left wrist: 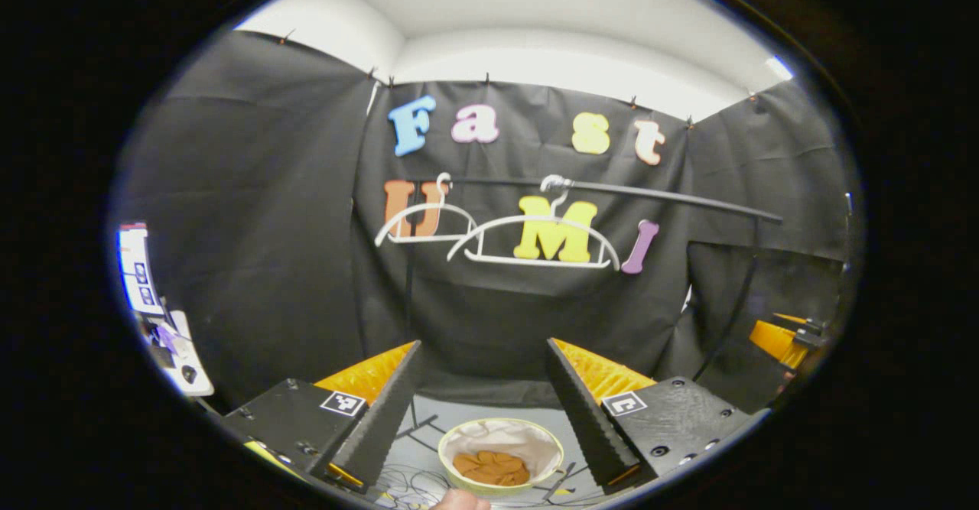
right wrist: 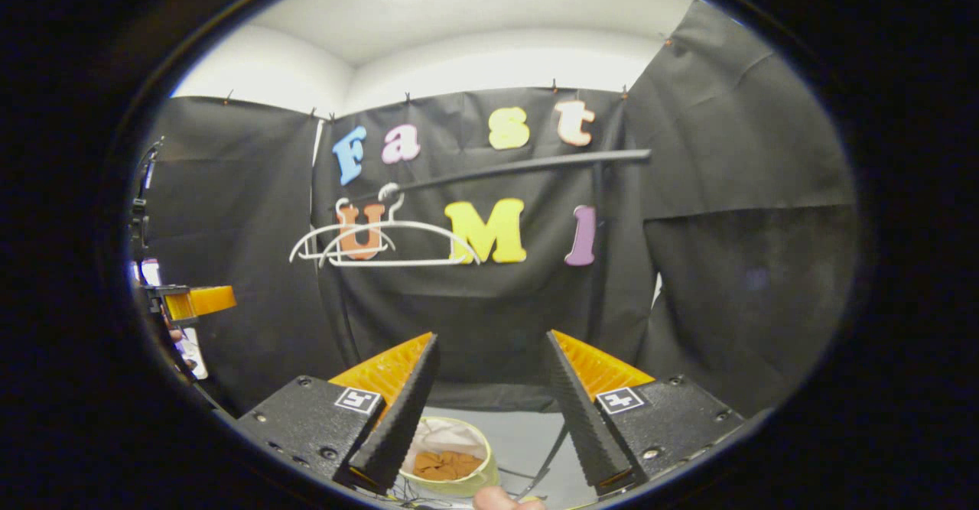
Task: Grasp the clothes on the hanger with both hands and then place them into the laundry hamper below.
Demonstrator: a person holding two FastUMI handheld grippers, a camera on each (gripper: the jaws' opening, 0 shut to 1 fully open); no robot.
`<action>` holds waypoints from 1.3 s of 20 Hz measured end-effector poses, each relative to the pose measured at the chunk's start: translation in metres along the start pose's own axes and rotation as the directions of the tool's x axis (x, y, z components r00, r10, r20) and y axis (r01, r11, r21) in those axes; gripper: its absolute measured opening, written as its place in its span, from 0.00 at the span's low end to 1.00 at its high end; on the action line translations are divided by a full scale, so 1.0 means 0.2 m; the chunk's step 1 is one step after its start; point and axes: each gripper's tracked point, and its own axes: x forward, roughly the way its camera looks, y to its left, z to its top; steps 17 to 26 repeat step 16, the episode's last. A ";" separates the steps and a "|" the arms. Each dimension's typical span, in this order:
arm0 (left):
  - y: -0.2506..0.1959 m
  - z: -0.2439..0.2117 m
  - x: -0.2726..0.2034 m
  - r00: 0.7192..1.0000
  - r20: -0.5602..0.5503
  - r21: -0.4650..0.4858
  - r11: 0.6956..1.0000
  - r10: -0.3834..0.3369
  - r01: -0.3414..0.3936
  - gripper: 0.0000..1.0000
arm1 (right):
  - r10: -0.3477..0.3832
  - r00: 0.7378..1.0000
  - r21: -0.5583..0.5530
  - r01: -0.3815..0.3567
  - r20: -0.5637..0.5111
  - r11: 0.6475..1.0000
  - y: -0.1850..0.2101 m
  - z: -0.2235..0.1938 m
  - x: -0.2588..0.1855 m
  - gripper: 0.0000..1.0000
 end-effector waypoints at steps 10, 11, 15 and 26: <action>-0.15 0.38 -0.56 0.964 0.263 0.099 0.995 -0.024 -0.002 1.00 | 0.024 0.974 -0.015 -0.021 0.224 1.000 -0.15 0.24 -0.54 0.92; -0.14 0.40 -0.56 0.964 0.264 0.099 0.995 -0.025 -0.002 1.00 | 0.018 0.972 -0.023 -0.013 0.235 1.000 -0.16 0.25 -0.56 0.92; -0.05 0.53 -0.59 0.961 0.274 0.094 0.995 -0.039 0.013 1.00 | -0.007 0.969 -0.012 0.010 0.247 1.000 -0.17 0.38 -0.60 0.92; -0.02 0.58 -0.61 0.957 0.288 0.096 0.995 -0.038 0.011 1.00 | -0.006 0.965 0.005 0.005 0.261 1.000 -0.18 0.42 -0.59 0.93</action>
